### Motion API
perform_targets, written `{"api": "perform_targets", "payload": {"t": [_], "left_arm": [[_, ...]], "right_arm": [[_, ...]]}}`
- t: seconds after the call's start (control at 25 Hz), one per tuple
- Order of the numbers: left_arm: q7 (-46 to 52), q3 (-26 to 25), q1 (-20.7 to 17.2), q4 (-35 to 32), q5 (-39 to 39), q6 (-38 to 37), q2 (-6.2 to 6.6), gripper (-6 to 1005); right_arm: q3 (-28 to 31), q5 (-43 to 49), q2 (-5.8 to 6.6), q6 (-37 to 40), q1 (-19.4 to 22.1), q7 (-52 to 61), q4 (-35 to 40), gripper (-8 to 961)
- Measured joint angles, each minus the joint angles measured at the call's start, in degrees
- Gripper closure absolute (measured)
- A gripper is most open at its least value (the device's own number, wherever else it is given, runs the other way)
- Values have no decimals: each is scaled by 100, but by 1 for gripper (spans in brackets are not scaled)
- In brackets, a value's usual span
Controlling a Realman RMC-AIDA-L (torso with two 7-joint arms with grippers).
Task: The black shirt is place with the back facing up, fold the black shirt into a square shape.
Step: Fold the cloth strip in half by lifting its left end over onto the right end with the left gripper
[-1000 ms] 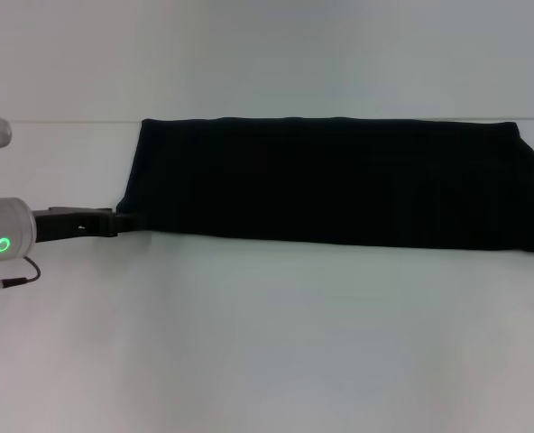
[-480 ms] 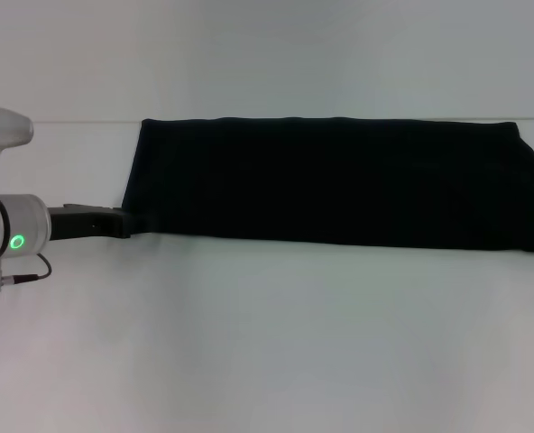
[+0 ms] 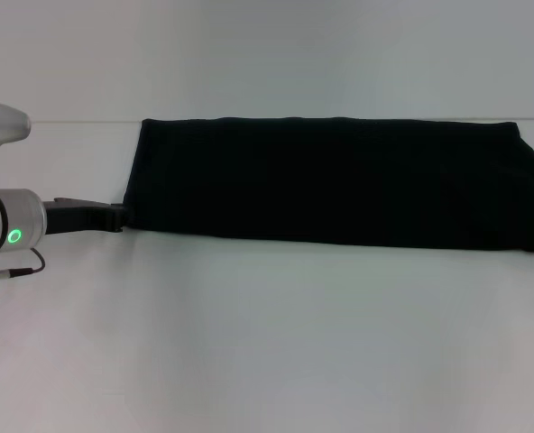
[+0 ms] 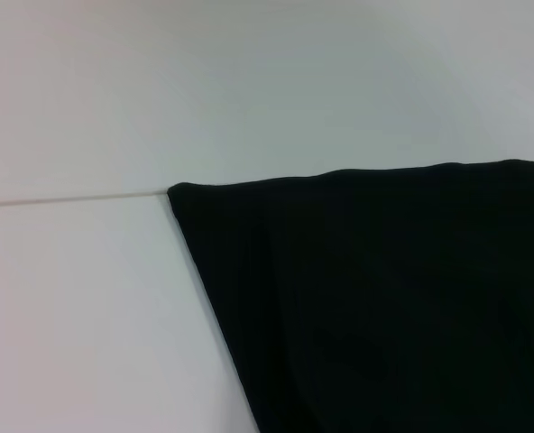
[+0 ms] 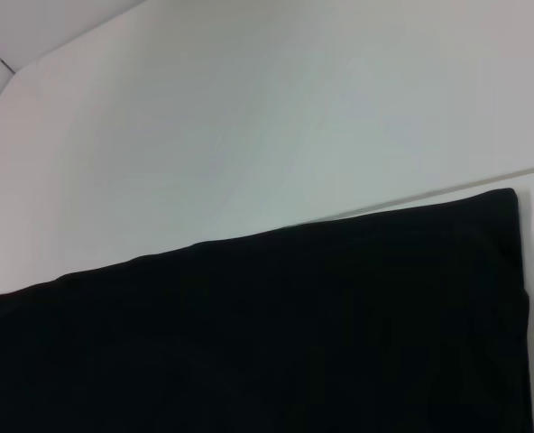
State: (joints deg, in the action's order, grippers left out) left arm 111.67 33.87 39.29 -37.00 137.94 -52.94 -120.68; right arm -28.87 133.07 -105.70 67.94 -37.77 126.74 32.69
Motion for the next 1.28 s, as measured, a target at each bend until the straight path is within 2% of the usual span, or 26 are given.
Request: {"api": "perform_targets", "payload": {"t": [0.4, 0.72, 0.92, 1.2, 1.28], "left_arm": [[21, -4, 22, -16, 22, 10, 20, 992], [65, -3, -19, -92, 124, -151, 36, 1001], [65, -3, 2, -73, 147, -139, 36, 1001], [65, -3, 37, -70, 154, -119, 39, 1000], [65, -2, 47, -69, 156, -110, 44, 1000]], "right_arm": [[-10, 247, -6, -1, -12, 22, 0, 249], [-53, 706, -84, -3, -57, 181, -7, 250], [-155, 752, -217, -374, -85, 183, -95, 250], [-162, 744, -274, -724, -190, 143, -249, 250], [-162, 736, -294, -768, -224, 147, -251, 283]]}}
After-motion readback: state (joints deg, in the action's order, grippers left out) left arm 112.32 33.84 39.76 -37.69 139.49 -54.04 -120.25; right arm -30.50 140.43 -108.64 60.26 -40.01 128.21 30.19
